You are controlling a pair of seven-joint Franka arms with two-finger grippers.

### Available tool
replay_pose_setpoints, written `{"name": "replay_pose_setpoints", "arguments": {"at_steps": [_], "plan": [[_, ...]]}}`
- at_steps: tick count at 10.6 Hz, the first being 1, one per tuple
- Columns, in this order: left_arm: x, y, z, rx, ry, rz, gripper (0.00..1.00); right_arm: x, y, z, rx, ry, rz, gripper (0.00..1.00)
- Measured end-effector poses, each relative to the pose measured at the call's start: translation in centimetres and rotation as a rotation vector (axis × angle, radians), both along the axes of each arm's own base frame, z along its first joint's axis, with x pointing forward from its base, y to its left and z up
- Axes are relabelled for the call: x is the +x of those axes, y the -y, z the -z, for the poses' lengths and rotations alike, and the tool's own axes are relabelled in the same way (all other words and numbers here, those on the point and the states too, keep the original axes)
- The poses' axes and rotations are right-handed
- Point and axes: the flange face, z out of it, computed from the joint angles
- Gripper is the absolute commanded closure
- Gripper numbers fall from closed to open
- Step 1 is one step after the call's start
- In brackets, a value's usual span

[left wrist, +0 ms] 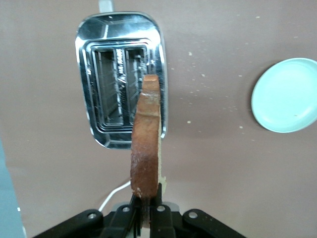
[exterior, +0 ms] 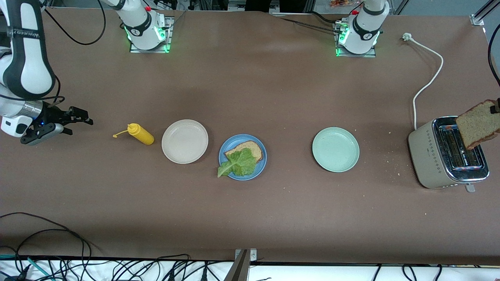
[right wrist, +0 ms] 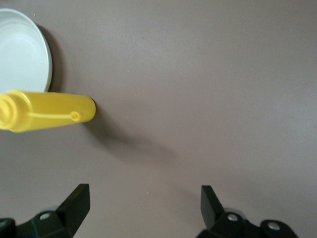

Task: Make sandwich in blue plate with both arms
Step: 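Carry the bread slice with the left gripper over the blue plate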

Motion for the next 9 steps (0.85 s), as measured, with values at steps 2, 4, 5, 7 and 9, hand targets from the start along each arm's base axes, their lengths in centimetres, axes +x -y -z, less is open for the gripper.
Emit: {"name": "replay_pose_setpoints", "arguments": {"at_steps": [2, 4, 5, 7, 9], "plan": [[-0.4, 3.3, -1.6, -0.074, 0.016, -0.076, 1.00, -0.3, 1.1, 1.7, 0.046, 0.038, -0.137, 0.00], [0.4, 8.6, -1.7, -0.085, 0.006, -0.139, 1.00, -0.6, 0.5, 3.8, 0.171, 0.135, -0.287, 0.00], [0.7, 12.0, -1.7, -0.103, 0.000, -0.169, 1.00, -1.2, 0.8, 5.8, 0.244, 0.170, -0.325, 0.00], [0.9, 17.2, -1.7, -0.165, -0.024, -0.232, 1.00, -2.7, 2.4, 10.2, 0.409, 0.259, -0.373, 0.00], [1.1, 21.1, -1.5, -0.206, -0.046, -0.290, 1.00, -3.9, 3.0, 13.6, 0.564, 0.408, -0.440, 0.00]]}}
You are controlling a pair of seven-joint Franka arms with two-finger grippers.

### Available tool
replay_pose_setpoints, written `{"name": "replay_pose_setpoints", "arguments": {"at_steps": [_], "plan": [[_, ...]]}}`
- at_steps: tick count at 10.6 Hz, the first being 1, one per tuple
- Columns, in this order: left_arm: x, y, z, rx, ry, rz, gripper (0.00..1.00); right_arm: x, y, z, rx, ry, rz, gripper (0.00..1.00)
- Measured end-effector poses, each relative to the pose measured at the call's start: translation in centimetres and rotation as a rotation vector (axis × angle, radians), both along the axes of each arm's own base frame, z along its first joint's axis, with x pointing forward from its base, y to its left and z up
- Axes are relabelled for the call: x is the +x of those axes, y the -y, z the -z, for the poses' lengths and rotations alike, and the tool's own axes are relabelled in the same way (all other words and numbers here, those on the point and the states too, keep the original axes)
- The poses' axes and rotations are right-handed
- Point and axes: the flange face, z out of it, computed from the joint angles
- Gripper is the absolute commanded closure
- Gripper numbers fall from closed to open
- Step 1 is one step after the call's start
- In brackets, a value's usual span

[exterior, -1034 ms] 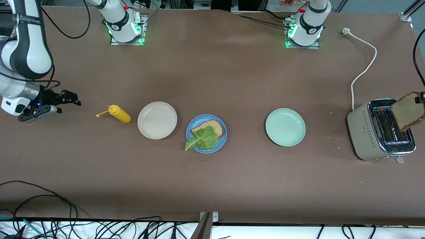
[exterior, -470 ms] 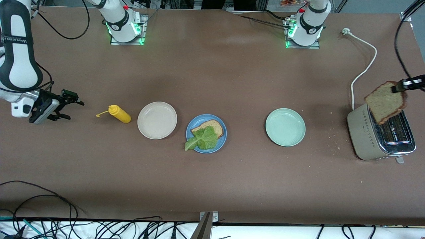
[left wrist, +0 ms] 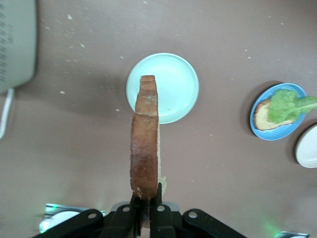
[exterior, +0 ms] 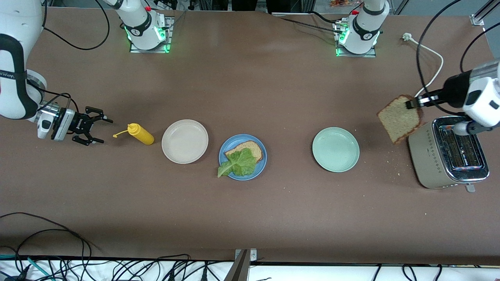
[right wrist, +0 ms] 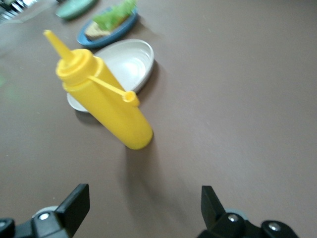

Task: Make sandwich in blue plate with both arms
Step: 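Carry the bread slice with the left gripper over the blue plate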

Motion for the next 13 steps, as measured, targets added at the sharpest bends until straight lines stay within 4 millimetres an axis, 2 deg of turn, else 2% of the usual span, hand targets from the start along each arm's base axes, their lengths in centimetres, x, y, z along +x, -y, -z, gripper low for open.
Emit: {"name": "replay_pose_setpoints", "arguments": {"at_steps": [2, 3, 6, 10, 13], "plan": [[0.8, 5.4, 1.1, -0.035, -0.008, -0.069, 1.00, -0.3, -0.1, 1.4, 0.082, 0.054, -0.059, 0.00], [1.4, 8.8, 2.3, -0.038, -0.008, -0.103, 1.00, -0.1, -0.5, 1.5, 0.103, 0.082, -0.084, 0.00], [2.9, 19.6, 7.4, -0.105, 0.003, -0.191, 1.00, 0.7, -1.0, 2.0, 0.128, 0.171, -0.147, 0.00], [4.1, 28.7, 13.6, -0.227, 0.042, -0.290, 1.00, 2.4, -2.8, 3.6, 0.188, 0.282, -0.209, 0.00], [3.7, 34.6, 17.5, -0.317, 0.092, -0.328, 1.00, 2.1, -3.9, 6.3, 0.267, 0.347, -0.205, 0.00]]}}
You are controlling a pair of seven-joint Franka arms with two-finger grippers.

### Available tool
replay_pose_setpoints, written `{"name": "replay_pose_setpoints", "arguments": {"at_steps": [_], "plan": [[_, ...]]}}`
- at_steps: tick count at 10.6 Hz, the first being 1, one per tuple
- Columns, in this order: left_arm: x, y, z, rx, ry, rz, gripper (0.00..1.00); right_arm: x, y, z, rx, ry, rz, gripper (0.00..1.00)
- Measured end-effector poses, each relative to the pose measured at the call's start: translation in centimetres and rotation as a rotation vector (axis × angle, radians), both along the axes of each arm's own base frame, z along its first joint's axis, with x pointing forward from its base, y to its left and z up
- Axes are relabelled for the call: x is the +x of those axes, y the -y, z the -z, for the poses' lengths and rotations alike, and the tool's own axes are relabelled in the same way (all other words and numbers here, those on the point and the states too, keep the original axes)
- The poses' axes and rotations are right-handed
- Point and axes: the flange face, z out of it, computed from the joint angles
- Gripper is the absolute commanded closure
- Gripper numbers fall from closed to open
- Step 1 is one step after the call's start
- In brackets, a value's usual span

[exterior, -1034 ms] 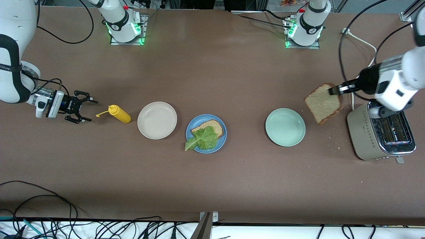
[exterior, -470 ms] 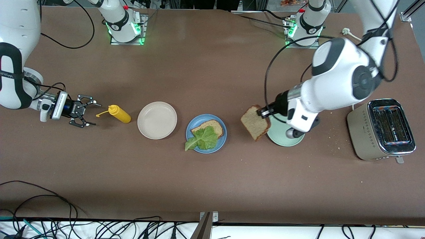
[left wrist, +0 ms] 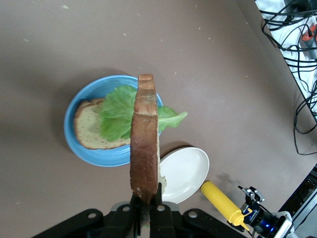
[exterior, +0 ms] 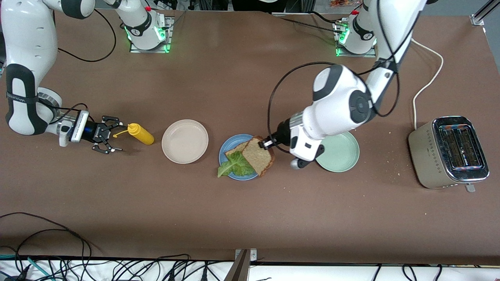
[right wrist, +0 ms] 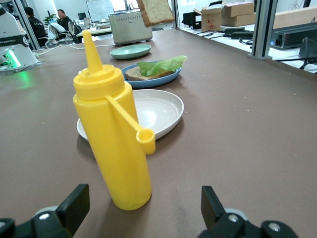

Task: Make sandwich in blue plate with both arms
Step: 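Carry the bread slice with the left gripper over the blue plate, then lower the bread onto the lettuce while the right gripper grasps the mustard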

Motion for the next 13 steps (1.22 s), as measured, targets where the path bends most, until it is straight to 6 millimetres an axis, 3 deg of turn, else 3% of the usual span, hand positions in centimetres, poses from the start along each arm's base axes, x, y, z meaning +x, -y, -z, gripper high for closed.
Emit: {"name": "replay_pose_setpoints", "arguments": {"at_steps": [3, 7, 8, 9, 10, 11, 12, 13], "plan": [[-1.1, 4.5, 4.2, -0.031, 0.063, -0.036, 1.00, -0.1, -1.1, 1.3, 0.034, 0.023, -0.021, 0.00], [-3.2, 6.6, 8.7, -0.024, 0.092, -0.058, 1.00, -0.4, -4.4, 3.7, 0.142, 0.006, -0.031, 0.01], [-3.5, 6.6, 9.4, -0.017, 0.081, -0.055, 1.00, -0.4, -5.3, 4.2, 0.164, 0.004, -0.032, 0.14], [-3.6, 6.6, 10.1, -0.012, 0.072, -0.054, 1.00, -0.4, -6.0, 4.6, 0.182, 0.001, -0.031, 0.45], [-3.6, 6.6, 10.7, -0.009, 0.065, -0.053, 1.00, -0.4, -6.3, 4.8, 0.192, 0.000, -0.027, 0.67], [-3.7, 6.6, 11.4, -0.005, 0.057, -0.052, 0.89, -0.4, -6.4, 4.9, 0.195, 0.000, -0.024, 0.79], [-3.7, 6.6, 11.9, -0.002, 0.051, -0.052, 0.51, -0.4, -6.4, 5.1, 0.201, -0.008, -0.014, 0.82], [-3.7, 6.6, 12.2, 0.000, 0.047, -0.052, 0.42, -0.6, -6.4, 5.5, 0.213, -0.020, -0.001, 0.82]]}}
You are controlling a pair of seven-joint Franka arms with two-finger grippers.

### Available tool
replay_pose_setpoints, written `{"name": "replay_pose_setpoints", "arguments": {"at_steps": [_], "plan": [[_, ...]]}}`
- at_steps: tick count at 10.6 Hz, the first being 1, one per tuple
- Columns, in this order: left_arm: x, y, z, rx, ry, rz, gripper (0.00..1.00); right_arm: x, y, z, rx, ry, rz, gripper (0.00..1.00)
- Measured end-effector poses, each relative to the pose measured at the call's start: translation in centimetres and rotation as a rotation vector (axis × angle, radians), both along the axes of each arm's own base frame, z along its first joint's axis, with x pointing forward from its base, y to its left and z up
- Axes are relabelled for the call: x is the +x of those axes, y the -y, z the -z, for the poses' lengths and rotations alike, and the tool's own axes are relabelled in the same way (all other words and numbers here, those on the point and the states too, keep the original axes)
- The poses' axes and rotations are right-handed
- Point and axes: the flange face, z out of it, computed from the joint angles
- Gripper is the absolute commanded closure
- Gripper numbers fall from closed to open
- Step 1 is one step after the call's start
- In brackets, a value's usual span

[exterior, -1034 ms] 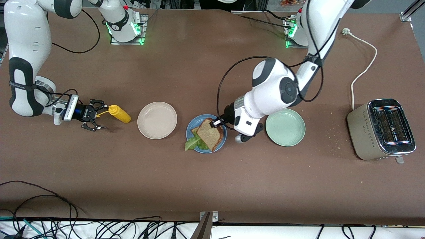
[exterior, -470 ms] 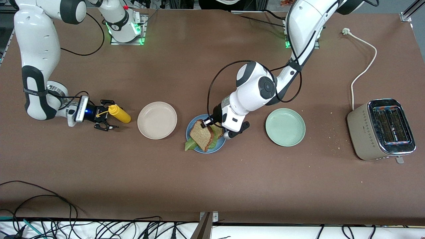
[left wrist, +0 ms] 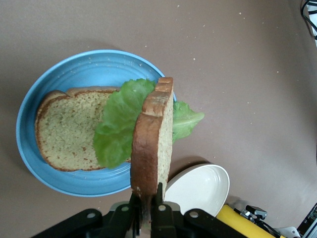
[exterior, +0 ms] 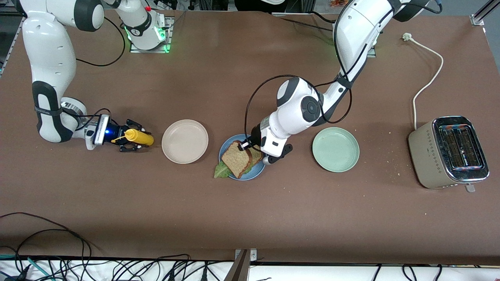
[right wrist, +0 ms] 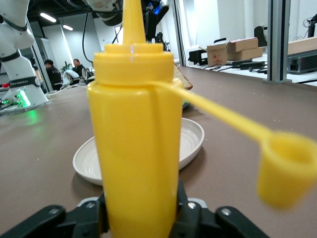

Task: Make sandwich in blue plate with both arms
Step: 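Lower the bread onto the lettuce while the right gripper grasps the mustard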

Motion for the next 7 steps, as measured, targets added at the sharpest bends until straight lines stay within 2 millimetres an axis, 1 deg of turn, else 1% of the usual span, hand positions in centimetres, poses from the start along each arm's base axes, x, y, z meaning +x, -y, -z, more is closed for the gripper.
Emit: {"name": "replay_pose_setpoints", "arguments": {"at_steps": [1, 2, 3, 4, 5, 6, 7], "plan": [[0.0, 0.0, 0.3, 0.002, -0.004, 0.000, 0.23, -0.1, 0.1, 0.2, 0.013, -0.018, 0.011, 0.82], [0.0, -0.1, 0.8, 0.005, -0.010, -0.001, 0.00, 0.1, 0.1, 0.1, 0.015, -0.046, 0.018, 0.82], [0.0, -0.2, 1.3, 0.011, -0.017, -0.001, 0.00, 0.9, 0.1, -0.3, 0.016, -0.081, 0.024, 0.82], [-0.1, -0.4, 1.8, 0.015, -0.023, -0.002, 0.00, 2.1, 0.2, -1.1, 0.014, -0.121, 0.031, 0.82], [-0.1, -0.4, 2.1, 0.018, -0.027, -0.003, 0.00, 3.6, 0.7, -2.1, -0.016, -0.167, 0.045, 0.82], [-0.1, -0.6, 2.4, 0.024, -0.040, 0.002, 0.00, 5.1, 1.6, -3.4, -0.067, -0.208, 0.053, 0.82], [-0.1, -0.9, 2.6, 0.032, -0.058, 0.009, 0.00, 6.6, 2.3, -5.2, -0.134, -0.252, 0.040, 0.82]]}}
